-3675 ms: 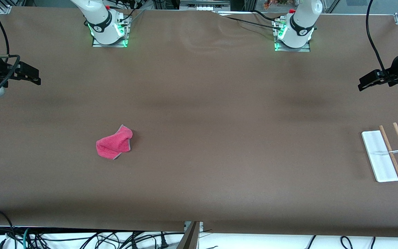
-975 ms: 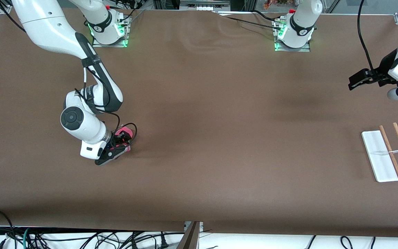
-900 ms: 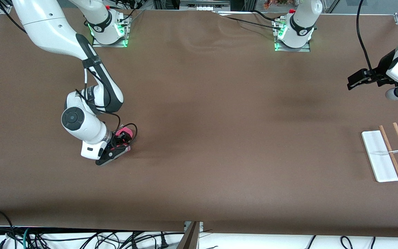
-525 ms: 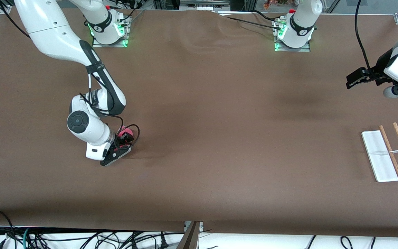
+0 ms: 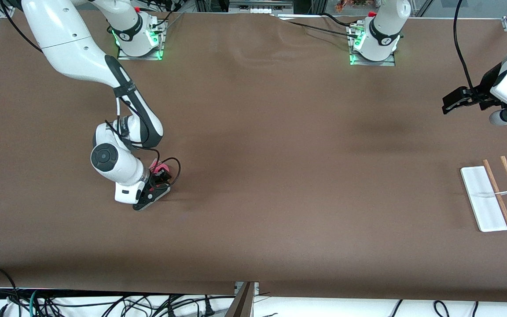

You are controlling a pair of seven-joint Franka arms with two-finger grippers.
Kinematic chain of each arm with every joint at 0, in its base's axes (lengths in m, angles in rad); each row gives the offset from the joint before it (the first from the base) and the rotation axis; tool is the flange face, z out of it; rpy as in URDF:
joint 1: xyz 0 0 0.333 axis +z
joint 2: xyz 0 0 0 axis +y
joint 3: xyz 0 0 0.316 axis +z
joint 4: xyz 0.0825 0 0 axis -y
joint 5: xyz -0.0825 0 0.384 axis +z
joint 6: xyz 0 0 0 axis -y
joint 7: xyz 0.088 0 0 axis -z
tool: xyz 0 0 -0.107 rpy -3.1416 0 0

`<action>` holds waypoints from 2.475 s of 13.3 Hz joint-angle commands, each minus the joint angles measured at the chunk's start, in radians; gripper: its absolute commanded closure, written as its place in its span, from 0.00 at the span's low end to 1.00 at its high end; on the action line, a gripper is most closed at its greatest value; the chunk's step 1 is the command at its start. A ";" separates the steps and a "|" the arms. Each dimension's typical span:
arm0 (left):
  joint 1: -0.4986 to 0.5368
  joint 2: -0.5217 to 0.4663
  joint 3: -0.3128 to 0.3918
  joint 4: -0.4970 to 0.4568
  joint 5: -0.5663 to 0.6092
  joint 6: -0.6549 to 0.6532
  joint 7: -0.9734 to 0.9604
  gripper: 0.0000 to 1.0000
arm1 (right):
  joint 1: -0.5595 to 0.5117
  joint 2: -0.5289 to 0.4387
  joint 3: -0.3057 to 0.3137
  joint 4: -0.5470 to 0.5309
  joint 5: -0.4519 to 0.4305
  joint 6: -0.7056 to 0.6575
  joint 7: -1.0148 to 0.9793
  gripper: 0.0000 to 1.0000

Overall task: Pass towel and hang on rack
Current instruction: 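Close the right gripper on the pink towel's edge, then lift the towel with the right gripper toward the table middle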

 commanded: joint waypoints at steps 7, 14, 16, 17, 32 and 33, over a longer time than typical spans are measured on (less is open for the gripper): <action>0.009 0.006 -0.001 -0.006 -0.016 0.026 0.028 0.00 | 0.003 -0.012 -0.007 -0.009 -0.001 0.018 -0.053 0.83; -0.003 0.004 -0.005 -0.008 -0.021 0.038 0.030 0.00 | 0.003 -0.076 0.047 0.049 0.014 0.003 -0.033 1.00; -0.046 0.004 0.025 -0.008 -0.012 0.041 0.030 0.00 | 0.003 -0.104 0.083 0.083 0.014 -0.026 -0.032 1.00; -0.081 0.006 0.066 -0.008 -0.012 0.043 0.031 0.00 | 0.003 -0.118 0.102 0.095 0.014 -0.034 -0.030 1.00; -0.120 0.027 0.110 -0.014 -0.053 0.116 0.073 0.00 | 0.213 -0.149 0.235 0.469 0.011 -0.186 0.446 1.00; -0.120 0.035 0.110 -0.014 -0.071 0.124 0.074 0.00 | 0.231 -0.147 0.234 0.473 0.011 -0.172 0.468 1.00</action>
